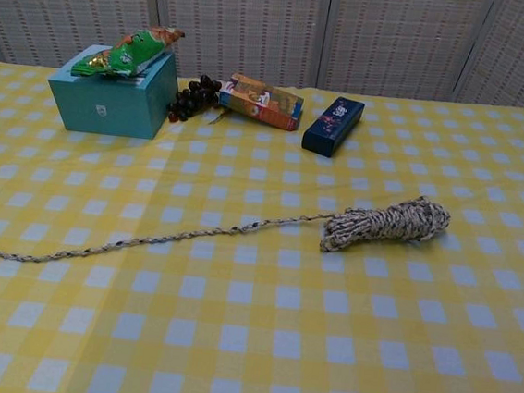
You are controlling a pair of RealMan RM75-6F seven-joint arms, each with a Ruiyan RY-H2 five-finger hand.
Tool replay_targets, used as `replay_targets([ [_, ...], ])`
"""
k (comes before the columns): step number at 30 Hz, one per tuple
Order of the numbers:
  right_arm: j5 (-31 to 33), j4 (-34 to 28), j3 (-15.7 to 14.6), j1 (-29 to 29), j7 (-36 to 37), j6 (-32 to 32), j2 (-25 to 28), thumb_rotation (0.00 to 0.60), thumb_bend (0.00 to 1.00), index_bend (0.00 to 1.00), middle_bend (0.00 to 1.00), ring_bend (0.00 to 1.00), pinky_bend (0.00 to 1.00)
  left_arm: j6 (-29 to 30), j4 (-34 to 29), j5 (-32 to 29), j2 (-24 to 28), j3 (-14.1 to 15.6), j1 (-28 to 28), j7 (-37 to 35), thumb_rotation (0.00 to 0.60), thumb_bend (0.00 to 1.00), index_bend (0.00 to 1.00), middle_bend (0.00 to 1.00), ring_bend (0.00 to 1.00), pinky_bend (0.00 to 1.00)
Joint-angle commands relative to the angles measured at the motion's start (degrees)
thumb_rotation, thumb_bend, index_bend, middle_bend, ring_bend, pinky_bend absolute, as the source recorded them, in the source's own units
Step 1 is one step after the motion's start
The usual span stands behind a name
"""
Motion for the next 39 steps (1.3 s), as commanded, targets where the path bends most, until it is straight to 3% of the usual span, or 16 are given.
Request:
replay_targets([
  [1, -0.18, -0.06, -0.04, -0.01, 0.01, 0.12, 0.00, 0.600, 0.32, 0.32, 0.27, 0.19, 0.27, 0.10, 0.01, 0.00, -0.02, 0.00, 0.06, -0.01, 0.600, 0.30, 0.18, 0.13, 0.15, 0.16],
  [12, -0.92, -1.82, 0.72, 2.08, -2.42, -1.90, 0.32, 0.600, 0.29, 0.31, 0.27, 0.19, 0.27, 0.26, -0.01, 0.26, 0.01, 0.11, 0.17, -0.27, 0.600, 0.30, 0.18, 0.13, 0.15, 0.16],
  [21, 2.72, -9.34, 4.13, 11.17, -14.05, -15.69, 1.54, 0.600, 0.17, 0.23, 0.27, 0.19, 0.27, 0.60, 0.27, 0.56, -0.10, 0.46, 0.58, -0.78, 0.600, 0.30, 0.18, 0.13, 0.15, 0.16],
  [25, 6.24, -9.49, 6.24, 16.60, -17.77, -23.21, -1.57, 0.600, 0.09, 0.23, 0.27, 0.19, 0.27, 0.64, 0.50, 0.68, -0.15, 0.69, 0.78, -1.08, 0.600, 0.30, 0.18, 0.13, 0.15, 0.16],
  [34, 14.90, -4.56, 8.92, 26.32, -24.80, -35.71, -10.21, 0.600, 0.10, 0.23, 0.29, 0.19, 0.27, 1.03, 0.77, 0.69, 0.16, 0.97, 1.39, -1.99, 0.600, 0.30, 0.18, 0.13, 0.15, 0.16],
  [39, 19.27, -0.98, 9.31, 29.98, -28.16, -39.40, -14.85, 0.600, 0.10, 0.23, 0.28, 0.19, 0.27, 0.85, 0.77, 0.92, 0.18, 1.13, 1.39, -1.90, 0.600, 0.30, 0.18, 0.13, 0.15, 0.16],
])
